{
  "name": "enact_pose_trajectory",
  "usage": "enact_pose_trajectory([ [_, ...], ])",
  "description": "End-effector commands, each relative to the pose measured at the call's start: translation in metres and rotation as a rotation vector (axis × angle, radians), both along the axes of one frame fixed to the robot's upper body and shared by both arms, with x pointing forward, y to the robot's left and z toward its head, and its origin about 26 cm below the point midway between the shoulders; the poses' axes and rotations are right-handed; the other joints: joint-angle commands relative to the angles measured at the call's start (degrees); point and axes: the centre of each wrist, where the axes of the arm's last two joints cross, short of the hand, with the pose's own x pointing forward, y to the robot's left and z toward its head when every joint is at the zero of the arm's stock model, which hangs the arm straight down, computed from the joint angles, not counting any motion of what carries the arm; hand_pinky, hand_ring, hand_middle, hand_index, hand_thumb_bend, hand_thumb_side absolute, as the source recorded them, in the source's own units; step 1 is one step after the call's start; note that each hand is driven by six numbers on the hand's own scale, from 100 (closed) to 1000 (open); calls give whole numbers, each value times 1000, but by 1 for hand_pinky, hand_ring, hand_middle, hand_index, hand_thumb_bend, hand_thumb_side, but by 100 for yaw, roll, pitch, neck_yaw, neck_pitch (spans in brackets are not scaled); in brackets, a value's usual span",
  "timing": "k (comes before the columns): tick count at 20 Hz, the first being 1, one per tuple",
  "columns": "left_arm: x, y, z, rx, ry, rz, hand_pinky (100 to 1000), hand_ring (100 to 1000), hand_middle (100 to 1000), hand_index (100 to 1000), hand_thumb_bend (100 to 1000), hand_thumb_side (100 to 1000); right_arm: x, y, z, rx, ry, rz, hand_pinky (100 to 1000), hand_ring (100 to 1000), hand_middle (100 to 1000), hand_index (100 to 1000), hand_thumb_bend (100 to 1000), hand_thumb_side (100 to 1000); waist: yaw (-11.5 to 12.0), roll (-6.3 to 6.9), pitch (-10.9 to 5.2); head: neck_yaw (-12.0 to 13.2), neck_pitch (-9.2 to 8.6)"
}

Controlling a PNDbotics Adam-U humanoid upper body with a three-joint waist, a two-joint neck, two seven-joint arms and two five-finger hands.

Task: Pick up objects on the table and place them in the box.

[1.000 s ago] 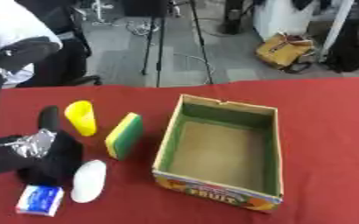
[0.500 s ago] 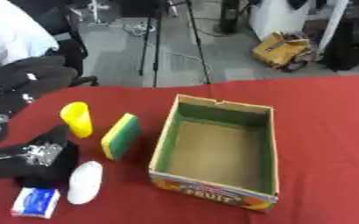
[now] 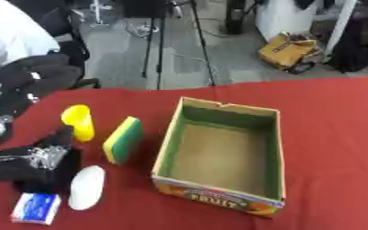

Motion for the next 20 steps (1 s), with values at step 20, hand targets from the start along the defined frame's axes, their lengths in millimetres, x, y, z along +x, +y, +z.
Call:
enact_pose_trajectory([
  [20,74,-2,2,222,319,158,850,918,866,993,100,405,0,2,12,-39,28,32,848,780,589,615,100,1000,8,237,-278,144,159],
])
